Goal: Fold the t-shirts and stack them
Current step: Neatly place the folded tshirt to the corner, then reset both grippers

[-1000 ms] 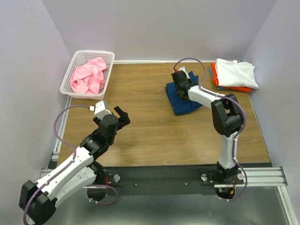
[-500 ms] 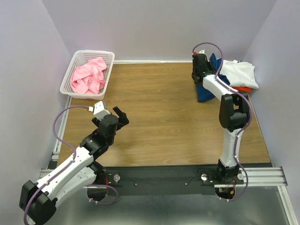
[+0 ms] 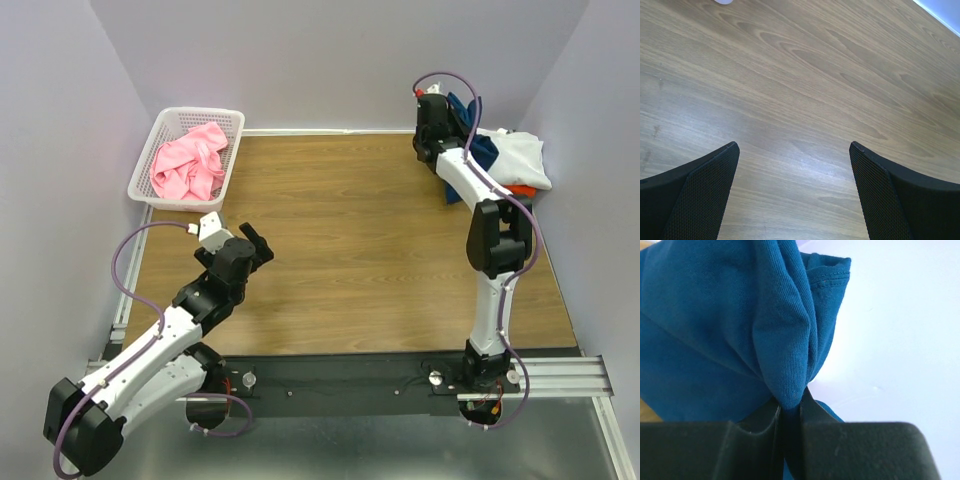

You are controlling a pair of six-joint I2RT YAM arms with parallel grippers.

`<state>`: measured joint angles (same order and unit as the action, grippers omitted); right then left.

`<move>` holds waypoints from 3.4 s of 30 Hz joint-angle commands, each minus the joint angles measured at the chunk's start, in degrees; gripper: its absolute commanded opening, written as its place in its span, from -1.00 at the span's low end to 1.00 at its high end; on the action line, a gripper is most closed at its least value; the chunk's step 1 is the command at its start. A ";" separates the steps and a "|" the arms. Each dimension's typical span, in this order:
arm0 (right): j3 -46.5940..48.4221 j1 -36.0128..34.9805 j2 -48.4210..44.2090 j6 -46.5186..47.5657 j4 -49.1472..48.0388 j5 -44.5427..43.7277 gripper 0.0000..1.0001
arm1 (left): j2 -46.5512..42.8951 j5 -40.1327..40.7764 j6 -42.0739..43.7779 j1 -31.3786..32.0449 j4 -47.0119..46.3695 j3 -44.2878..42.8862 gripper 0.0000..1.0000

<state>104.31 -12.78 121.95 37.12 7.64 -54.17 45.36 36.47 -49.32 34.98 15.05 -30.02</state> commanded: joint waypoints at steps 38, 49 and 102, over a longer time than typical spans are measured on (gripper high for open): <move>14.69 15.84 11.29 -9.52 -2.63 6.00 -0.99 | 12.81 0.01 0.45 -3.43 -2.22 -6.89 0.97; 18.64 19.63 17.70 -13.04 -2.63 7.68 -0.07 | 18.09 -1.84 1.24 -3.78 -2.74 -10.23 0.97; -80.66 4.95 -87.39 -68.94 -2.28 42.93 1.00 | 2.54 -7.82 6.78 -4.13 -14.34 -1.63 0.97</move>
<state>26.96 -7.81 37.60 -28.03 5.78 -13.89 49.95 27.31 -42.24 31.18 3.64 -33.93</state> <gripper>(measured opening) 0.998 0.983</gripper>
